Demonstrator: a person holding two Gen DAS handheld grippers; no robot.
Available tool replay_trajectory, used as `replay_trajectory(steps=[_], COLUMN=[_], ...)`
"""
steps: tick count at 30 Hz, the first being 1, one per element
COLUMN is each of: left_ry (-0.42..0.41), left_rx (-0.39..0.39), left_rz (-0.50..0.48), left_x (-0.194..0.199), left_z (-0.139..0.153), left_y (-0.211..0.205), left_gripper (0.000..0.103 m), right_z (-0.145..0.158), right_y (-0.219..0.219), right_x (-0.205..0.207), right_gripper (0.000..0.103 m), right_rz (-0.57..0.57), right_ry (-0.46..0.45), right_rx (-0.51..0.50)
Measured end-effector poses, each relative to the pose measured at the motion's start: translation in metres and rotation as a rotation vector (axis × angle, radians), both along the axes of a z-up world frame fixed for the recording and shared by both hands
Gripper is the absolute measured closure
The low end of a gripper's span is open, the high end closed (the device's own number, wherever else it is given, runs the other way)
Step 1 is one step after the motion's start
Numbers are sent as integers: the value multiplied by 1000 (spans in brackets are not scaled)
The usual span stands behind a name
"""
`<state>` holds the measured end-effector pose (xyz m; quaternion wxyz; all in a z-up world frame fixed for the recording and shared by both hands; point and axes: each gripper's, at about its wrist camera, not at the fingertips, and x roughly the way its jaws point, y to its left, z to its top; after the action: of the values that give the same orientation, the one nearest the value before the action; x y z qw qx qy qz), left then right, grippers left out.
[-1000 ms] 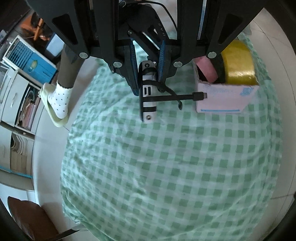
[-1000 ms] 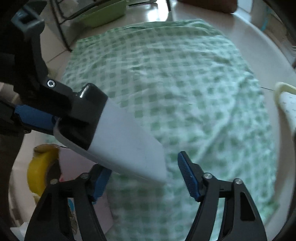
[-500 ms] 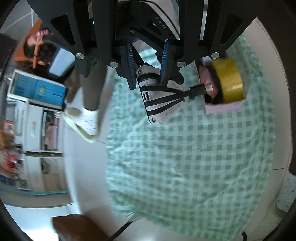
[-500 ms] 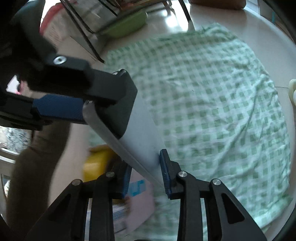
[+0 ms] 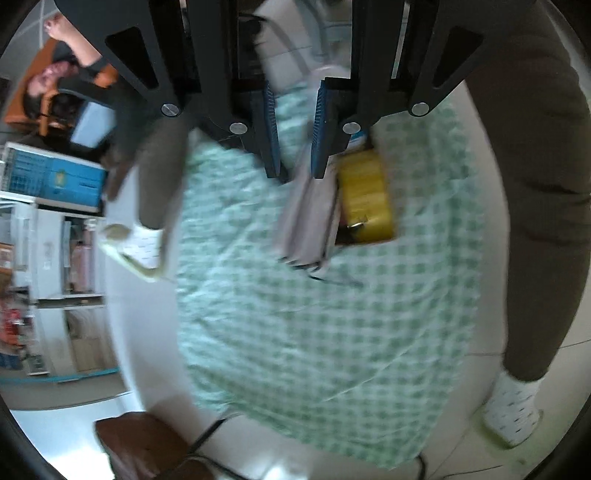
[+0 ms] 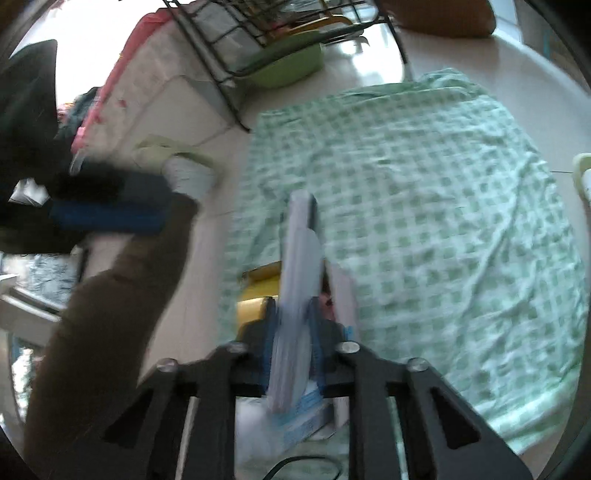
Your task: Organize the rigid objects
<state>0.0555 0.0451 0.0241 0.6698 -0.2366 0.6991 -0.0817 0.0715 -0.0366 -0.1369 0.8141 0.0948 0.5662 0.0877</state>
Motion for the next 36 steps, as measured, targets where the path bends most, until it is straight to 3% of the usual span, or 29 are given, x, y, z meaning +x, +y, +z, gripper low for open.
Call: replay_trajectory(steps=[2,6,9,11,12,13,14,15,16,17,18,22,26,32,36], left_ry=[16,47,25,-8,-25,-48,-81,-114,-162,-199,-234,-287,-319,-302,-283], left_rx=[-16,-41,-24,5,25,42,49,56,76,104,129,143,199,248,351], left_rz=[19,63,76,53,33,5,-25,-47,-67,-80,-85,-72,-109,-164,-231], left_x=[-7,-15,-18,-22,-24,-26,-29,-32,-37,-40,-44,-59,-71,-77,-87], left_z=[-5,-13,-12,-8,-5,-1,4,10,17,24,30,47,61,62,60], left_y=[1,6,11,12,11,7,3,-1,-5,-8,-11,-17,-24,-31,-41], left_gripper=[89,89,88,81,75,61,47,40,26,16,15,0,0,0,0], right_z=[7,-10,-19,-12,-4,1,7,19,23,29,31,36,64,77,76], right_y=[10,25,19,11,6,3,0,-3,-6,-11,-15,-31,-43,-39,-36], right_x=[0,-8,-9,-8,-6,-6,-6,-9,-10,-14,-15,-17,-22,-29,-47], right_gripper=[100,100,98,88,75,53,38,12,0,0,0,0,0,0,0], right_rz=[88,211,146,82,50,33,15,-25,-50,-71,-80,-174,-231,-168,-157], right_ry=[-45,12,94,99,88,71,54,25,5,-20,-20,87,45,96,144], right_rx=[-84,-112,-39,8,7,-1,-15,-47,-61,-53,-37,71,115,-6,-78])
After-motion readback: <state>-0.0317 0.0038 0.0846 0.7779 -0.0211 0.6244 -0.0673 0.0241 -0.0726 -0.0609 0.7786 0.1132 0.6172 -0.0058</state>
